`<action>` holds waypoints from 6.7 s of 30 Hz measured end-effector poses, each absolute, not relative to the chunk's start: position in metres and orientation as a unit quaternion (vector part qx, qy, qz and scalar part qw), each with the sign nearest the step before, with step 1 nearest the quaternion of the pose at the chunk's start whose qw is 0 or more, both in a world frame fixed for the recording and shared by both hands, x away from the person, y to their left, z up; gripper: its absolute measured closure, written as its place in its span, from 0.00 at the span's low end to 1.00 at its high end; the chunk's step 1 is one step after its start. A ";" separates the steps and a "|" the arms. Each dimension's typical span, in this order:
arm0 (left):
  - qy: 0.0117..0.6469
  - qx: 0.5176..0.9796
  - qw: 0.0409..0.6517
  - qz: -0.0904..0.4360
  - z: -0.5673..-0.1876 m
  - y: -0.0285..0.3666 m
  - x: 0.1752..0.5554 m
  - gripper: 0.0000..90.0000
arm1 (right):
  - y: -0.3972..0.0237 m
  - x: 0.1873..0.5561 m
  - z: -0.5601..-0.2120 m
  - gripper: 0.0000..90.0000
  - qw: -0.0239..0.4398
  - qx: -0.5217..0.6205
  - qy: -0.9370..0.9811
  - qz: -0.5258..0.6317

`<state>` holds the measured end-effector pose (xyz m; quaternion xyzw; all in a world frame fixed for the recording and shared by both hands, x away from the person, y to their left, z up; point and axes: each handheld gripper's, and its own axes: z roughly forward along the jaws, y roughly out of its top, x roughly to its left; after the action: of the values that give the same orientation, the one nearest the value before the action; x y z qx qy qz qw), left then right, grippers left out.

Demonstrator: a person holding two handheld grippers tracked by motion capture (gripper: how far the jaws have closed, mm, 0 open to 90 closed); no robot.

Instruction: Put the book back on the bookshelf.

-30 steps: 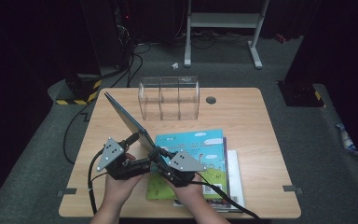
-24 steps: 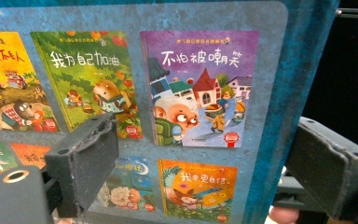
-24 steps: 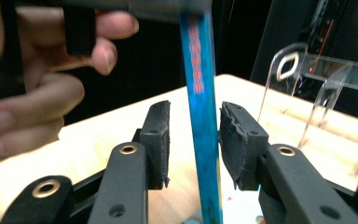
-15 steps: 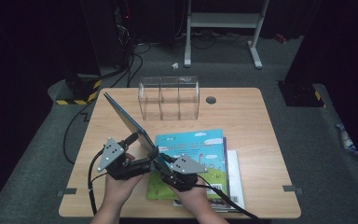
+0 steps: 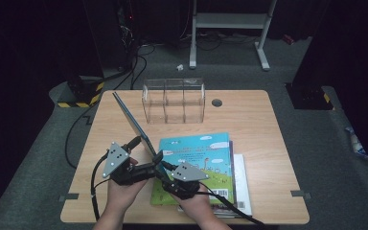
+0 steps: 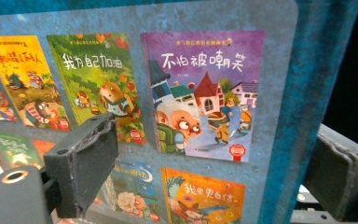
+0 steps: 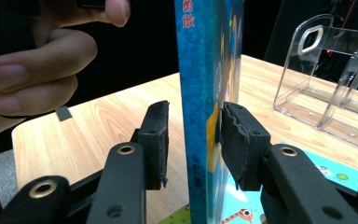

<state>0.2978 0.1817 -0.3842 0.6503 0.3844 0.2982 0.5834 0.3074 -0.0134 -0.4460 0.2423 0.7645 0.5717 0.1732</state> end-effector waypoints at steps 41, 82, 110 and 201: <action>0.375 0.670 0.552 0.325 -0.386 0.192 0.283 0.29 | -0.242 0.310 -0.480 0.56 0.351 0.430 0.664 0.501; 0.398 0.669 0.525 0.344 -0.391 0.223 0.285 0.67 | -0.237 0.312 -0.483 0.56 0.341 0.435 0.663 0.505; 0.455 0.616 0.526 0.370 -0.387 0.257 0.282 0.91 | -0.236 0.313 -0.484 0.57 0.336 0.434 0.666 0.505; 0.456 0.619 0.514 0.380 -0.342 0.263 0.316 0.87 | -0.281 0.334 -0.504 0.50 0.296 0.487 0.707 0.419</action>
<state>0.3157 0.2628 -0.3423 0.6191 0.4565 0.3795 0.5141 0.3341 -0.2812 -0.5038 0.4873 0.7065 0.4194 0.2957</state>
